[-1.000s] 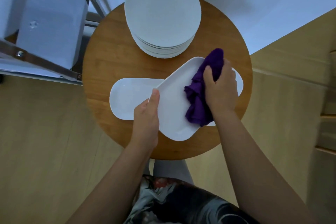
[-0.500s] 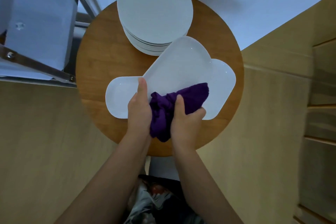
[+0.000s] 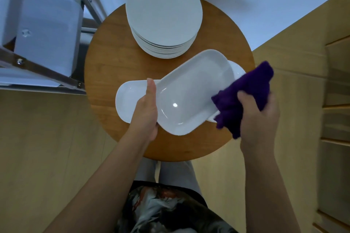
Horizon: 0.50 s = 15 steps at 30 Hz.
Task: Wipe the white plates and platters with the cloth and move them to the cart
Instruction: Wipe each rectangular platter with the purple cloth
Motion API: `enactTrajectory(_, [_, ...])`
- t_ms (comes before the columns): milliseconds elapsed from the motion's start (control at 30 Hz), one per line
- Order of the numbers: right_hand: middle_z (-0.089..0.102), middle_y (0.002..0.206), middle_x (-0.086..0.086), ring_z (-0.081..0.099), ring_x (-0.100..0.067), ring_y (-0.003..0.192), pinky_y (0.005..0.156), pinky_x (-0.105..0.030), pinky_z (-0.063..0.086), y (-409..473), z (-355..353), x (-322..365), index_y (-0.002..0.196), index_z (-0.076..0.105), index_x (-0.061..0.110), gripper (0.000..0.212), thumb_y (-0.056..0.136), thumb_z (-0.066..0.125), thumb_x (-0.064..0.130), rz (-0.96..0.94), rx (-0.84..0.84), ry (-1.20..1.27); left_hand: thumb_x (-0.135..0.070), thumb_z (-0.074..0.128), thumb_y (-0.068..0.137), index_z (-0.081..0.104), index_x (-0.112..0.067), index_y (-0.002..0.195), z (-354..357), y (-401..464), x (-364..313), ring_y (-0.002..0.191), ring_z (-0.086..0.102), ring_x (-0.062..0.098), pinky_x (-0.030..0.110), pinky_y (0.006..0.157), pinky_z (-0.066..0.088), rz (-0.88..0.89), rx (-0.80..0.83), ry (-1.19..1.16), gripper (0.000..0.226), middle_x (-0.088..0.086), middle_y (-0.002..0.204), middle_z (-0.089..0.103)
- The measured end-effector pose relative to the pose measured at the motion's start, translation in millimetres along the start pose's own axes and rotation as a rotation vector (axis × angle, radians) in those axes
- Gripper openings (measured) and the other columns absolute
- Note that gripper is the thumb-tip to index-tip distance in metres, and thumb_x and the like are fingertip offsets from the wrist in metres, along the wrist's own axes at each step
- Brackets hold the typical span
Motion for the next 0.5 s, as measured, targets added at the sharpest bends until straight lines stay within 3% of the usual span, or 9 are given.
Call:
enactTrajectory(100, [0.053, 0.125, 0.004, 0.053, -0.012, 0.11, 0.08, -0.018, 0.046, 18, 32, 2, 0.136, 0.039, 0.022, 0.052, 0.088, 0.056, 0.036, -0.115, -0.063, -0.311, -0.063, 0.033, 0.086, 0.057, -0.04, 0.087, 8, -6, 5, 0.083, 0.066, 0.015, 0.031, 0.067, 0.057, -0.016, -0.004, 0.068, 0.033, -0.013, 0.084, 0.068])
enactTrajectory(167, [0.048, 0.13, -0.001, 0.046, -0.013, 0.114, 0.089, -0.023, 0.041, 18, 53, -1, 0.14, 0.038, 0.021, 0.048, 0.095, 0.049, 0.035, -0.203, -0.071, -0.534, -0.062, 0.034, 0.087, 0.057, -0.039, 0.09, 11, -9, 8, 0.083, 0.068, 0.016, 0.034, 0.07, 0.059, -0.033, 0.01, 0.075, 0.032, -0.009, 0.088, 0.07])
enactTrajectory(267, [0.051, 0.119, -0.002, 0.047, -0.01, 0.1, 0.082, -0.022, 0.042, 1, 73, -7, 0.135, 0.044, 0.022, 0.044, 0.094, 0.051, 0.035, -0.279, -0.012, -0.554, -0.069, 0.033, 0.074, 0.059, -0.036, 0.098, 12, -11, 4, 0.089, 0.069, 0.021, 0.039, 0.077, 0.058, -0.004, 0.028, 0.044, 0.048, -0.001, 0.096, 0.072])
enactTrajectory(333, [0.052, 0.113, -0.002, 0.045, -0.006, 0.092, 0.073, -0.013, 0.037, -20, 82, -14, 0.133, 0.047, 0.021, 0.044, 0.092, 0.055, 0.034, -0.347, 0.093, -0.546, -0.069, 0.03, 0.076, 0.063, -0.029, 0.105, 11, -10, 1, 0.093, 0.069, 0.022, 0.041, 0.081, 0.057, 0.038, 0.028, 0.022, 0.06, 0.005, 0.099, 0.072])
enactTrajectory(400, [0.051, 0.109, 0.004, 0.044, -0.002, 0.084, 0.068, -0.004, 0.031, -40, 86, -19, 0.13, 0.051, 0.022, 0.043, 0.089, 0.056, 0.034, -0.413, 0.218, -0.534, -0.065, 0.027, 0.087, 0.067, -0.028, 0.097, 8, -7, -1, 0.091, 0.069, 0.023, 0.041, 0.083, 0.056, 0.05, 0.007, 0.017, 0.056, 0.005, 0.093, 0.073])
enactTrajectory(500, [0.047, 0.101, 0.013, 0.048, 0.001, 0.083, 0.067, -0.005, 0.034, -47, 80, -24, 0.127, 0.053, 0.025, 0.041, 0.087, 0.056, 0.032, -0.405, 0.363, -0.506, -0.064, 0.03, 0.088, 0.067, -0.026, 0.089, 4, -3, 2, 0.091, 0.069, 0.024, 0.043, 0.085, 0.055, 0.017, -0.009, 0.016, 0.054, 0.006, 0.09, 0.073])
Point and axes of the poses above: each hand's wrist, its own y-axis towards the middle knuckle, its own z-axis out of the palm, x = y × z, the point moved 2 cm from there along y, towards the middle knuckle
